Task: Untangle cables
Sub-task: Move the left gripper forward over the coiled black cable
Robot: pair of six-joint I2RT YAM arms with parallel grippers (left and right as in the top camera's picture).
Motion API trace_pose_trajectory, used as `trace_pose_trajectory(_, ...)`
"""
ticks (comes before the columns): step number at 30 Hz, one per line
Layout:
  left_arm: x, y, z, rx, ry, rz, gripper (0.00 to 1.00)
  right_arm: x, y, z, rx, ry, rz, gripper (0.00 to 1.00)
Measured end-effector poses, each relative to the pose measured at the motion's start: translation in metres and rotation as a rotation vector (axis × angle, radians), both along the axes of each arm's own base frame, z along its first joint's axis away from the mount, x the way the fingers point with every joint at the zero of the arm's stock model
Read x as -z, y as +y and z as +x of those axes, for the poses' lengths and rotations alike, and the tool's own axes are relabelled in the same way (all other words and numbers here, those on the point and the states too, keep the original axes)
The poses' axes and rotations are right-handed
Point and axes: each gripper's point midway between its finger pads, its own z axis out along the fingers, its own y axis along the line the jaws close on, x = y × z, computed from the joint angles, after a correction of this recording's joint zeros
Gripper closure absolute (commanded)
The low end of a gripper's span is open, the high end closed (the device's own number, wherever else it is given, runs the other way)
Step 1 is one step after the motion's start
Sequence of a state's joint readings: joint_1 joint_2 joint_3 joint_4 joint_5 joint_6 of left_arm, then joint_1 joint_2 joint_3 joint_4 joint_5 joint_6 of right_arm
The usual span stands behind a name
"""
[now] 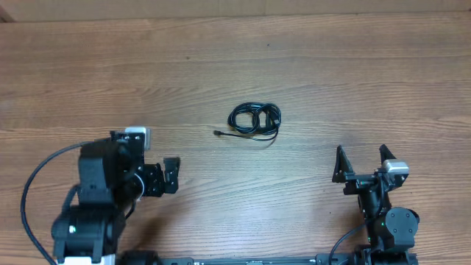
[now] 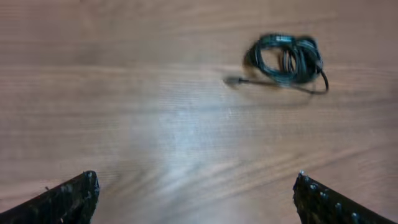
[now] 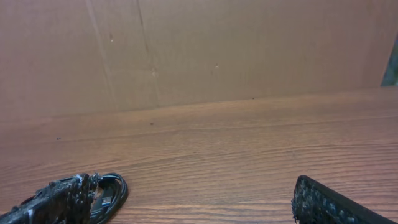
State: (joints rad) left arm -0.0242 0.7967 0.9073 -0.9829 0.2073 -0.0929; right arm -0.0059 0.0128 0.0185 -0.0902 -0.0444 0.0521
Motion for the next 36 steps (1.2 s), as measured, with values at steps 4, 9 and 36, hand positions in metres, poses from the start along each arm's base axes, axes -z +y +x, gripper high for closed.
trace_pose_trajectory(4, -0.012, -0.004, -0.001, 0.029, 0.065, -0.003, 0.01, 0.000, 0.000, 0.000, 0.000, 0.000, 0.000, 0.00)
trace_pose_trajectory(9, -0.029, -0.012, 0.004, 0.110, 0.088, -0.006, 0.00, 0.000, 0.000, 0.000, 0.000, -0.001, 0.000, 0.00)
trace_pose_trajectory(36, 0.023, -0.103, 0.088, 0.453, 0.235, -0.013, 0.00, 0.000, 0.000, 0.000, 0.001, -0.001, 0.000, 0.00)
